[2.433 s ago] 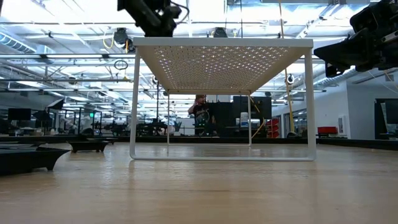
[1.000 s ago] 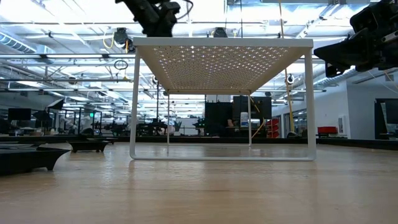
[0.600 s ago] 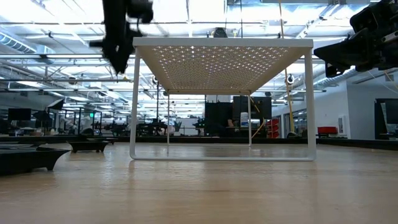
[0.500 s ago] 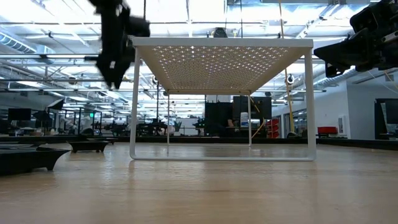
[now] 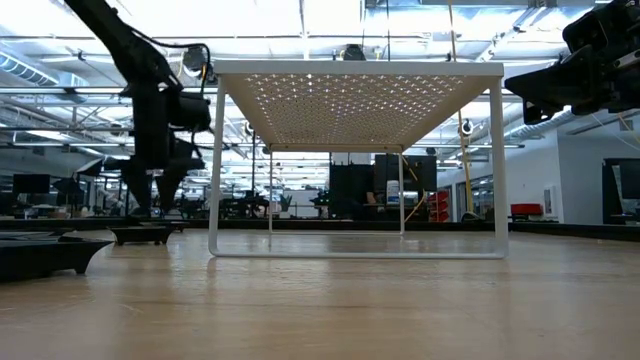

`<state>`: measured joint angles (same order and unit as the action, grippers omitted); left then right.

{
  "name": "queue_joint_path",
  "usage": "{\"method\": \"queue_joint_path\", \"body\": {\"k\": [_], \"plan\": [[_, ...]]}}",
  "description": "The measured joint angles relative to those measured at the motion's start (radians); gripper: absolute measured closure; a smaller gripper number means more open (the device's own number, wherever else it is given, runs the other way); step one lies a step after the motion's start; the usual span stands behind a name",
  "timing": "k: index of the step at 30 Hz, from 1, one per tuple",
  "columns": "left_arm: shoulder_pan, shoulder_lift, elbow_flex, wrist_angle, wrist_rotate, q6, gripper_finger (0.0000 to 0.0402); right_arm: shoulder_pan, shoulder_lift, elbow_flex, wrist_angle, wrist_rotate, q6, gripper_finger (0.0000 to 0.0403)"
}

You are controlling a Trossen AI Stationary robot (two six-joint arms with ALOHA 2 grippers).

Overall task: Pick & Place Mini shaped plates
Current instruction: Put the black square plate on the shelf

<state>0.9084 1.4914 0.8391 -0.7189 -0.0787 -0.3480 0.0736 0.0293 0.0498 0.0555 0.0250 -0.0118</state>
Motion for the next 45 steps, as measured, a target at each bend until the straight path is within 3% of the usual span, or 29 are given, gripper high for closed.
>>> {"method": "queue_joint_path", "body": {"k": [9, 25, 38, 41, 45], "plan": [[0.013, 0.0, -0.052, 0.047, -0.025, -0.02, 0.0176, 0.0, 0.0, 0.0, 0.0, 0.0, 0.0, 0.0403], [0.006, 0.027, -0.053, 0.085, 0.031, -0.028, 0.0176, 0.0, 0.0, 0.0, 0.0, 0.0, 0.0, 0.0403], [-0.019, 0.074, -0.05, 0.095, 0.0, -0.043, 0.0178, 0.0, 0.0, 0.0, 0.0, 0.0, 0.0, 0.0403], [-0.019, 0.074, -0.05, 0.093, 0.015, -0.043, 0.0201, 0.0, 0.0, 0.0, 0.0, 0.0, 0.0, 0.0403], [-0.019, 0.073, -0.05, 0.093, 0.05, -0.042, 0.0263, 0.0, 0.0, 0.0, 0.0, 0.0, 0.0, 0.0403]]}}
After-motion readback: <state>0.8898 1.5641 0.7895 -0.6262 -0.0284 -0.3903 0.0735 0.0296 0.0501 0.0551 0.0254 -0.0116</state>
